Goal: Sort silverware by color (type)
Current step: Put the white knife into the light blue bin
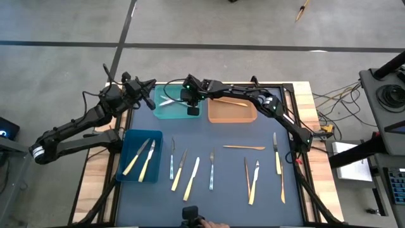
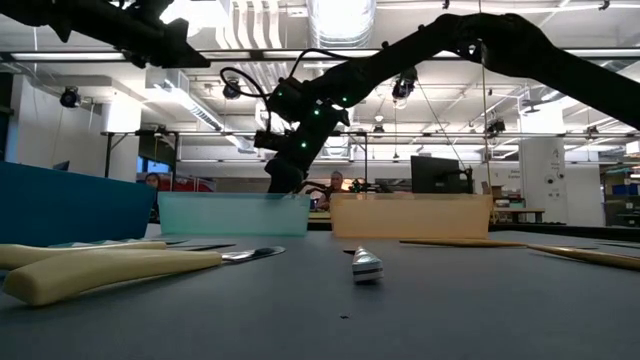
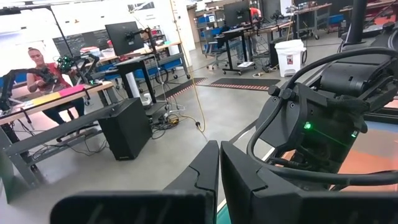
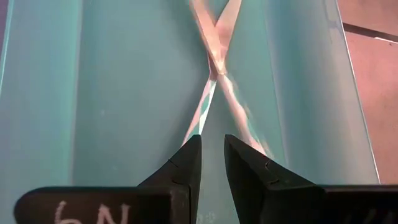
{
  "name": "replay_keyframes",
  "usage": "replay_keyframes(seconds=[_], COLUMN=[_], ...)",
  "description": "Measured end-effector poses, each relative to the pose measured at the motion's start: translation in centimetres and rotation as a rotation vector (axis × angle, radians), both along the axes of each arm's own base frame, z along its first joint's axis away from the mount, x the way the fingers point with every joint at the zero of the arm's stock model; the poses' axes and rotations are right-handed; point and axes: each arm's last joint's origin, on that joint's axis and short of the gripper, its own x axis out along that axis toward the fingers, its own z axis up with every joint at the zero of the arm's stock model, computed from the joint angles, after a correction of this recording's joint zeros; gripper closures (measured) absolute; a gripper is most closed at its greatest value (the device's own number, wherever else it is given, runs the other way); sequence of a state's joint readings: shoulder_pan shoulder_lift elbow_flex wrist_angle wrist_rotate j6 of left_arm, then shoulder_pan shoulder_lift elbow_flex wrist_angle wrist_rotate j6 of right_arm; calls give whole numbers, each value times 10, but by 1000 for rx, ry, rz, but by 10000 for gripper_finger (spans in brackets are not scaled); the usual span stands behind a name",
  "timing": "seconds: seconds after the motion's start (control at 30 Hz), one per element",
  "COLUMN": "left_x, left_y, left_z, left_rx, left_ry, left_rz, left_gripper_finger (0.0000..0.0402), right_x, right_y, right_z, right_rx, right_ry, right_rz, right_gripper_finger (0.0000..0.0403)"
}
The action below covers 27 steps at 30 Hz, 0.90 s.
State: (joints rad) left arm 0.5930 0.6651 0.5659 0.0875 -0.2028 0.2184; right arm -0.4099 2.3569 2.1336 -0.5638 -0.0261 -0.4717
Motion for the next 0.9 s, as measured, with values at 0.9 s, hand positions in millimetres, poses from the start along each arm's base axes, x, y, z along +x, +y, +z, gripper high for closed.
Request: replay_keyframes(seconds=[0.9], left_x=[19], left_y=[7], left_z=[-17], left_rx=[-220], left_ry=[7], left_rz=[-133], left_gripper_finger=[401], right_x=[-72], right_y=[44], right_z=[132], right_rx=[32], right_ry=[94], right_rz=[48], right_gripper_finger=[372])
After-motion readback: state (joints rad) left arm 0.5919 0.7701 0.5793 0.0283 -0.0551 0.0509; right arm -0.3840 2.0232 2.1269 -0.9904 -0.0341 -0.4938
